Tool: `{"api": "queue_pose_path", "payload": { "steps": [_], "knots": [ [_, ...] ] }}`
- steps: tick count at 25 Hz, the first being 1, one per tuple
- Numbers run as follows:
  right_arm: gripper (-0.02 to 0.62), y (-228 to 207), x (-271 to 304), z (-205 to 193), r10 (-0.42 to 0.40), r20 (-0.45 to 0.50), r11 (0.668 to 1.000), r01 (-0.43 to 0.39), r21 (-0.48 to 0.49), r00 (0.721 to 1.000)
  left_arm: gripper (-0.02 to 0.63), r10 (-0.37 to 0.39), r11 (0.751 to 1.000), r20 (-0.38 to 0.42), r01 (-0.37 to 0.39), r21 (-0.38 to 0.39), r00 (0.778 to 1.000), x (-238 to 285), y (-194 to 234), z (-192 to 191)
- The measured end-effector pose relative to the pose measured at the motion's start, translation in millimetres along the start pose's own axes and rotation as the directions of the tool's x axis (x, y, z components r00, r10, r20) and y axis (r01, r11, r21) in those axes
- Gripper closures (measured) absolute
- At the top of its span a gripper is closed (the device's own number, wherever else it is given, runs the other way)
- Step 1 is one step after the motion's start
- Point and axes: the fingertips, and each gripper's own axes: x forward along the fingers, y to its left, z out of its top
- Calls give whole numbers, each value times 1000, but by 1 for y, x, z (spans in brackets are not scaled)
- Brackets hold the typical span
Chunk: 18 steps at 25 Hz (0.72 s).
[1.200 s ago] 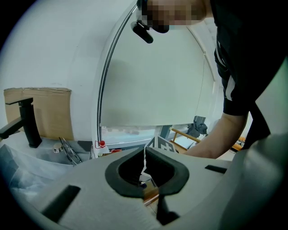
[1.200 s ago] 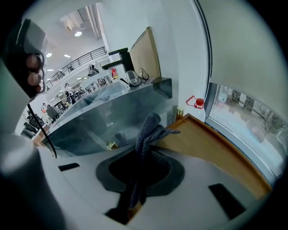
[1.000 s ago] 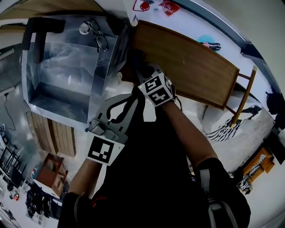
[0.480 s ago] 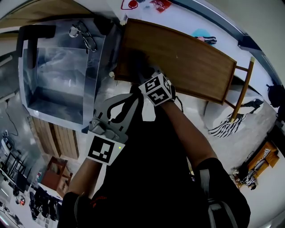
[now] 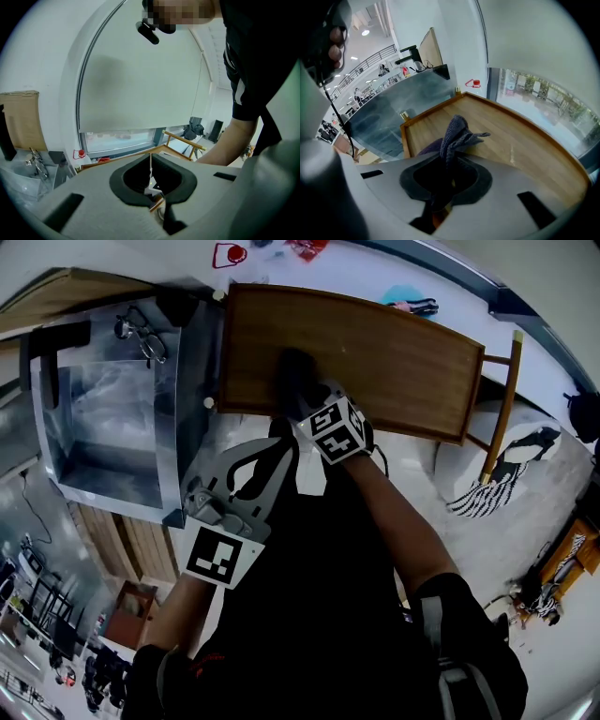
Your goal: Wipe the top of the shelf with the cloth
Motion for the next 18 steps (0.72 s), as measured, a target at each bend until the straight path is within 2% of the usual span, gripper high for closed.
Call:
{"api": "queue_pose_path", "payload": {
  "steps": [18],
  "knots": [
    [554, -80, -67, -84, -113, -23, 987, 114, 114, 993, 578, -127, 988, -22, 129, 84, 992, 75, -64, 32]
  ]
}}
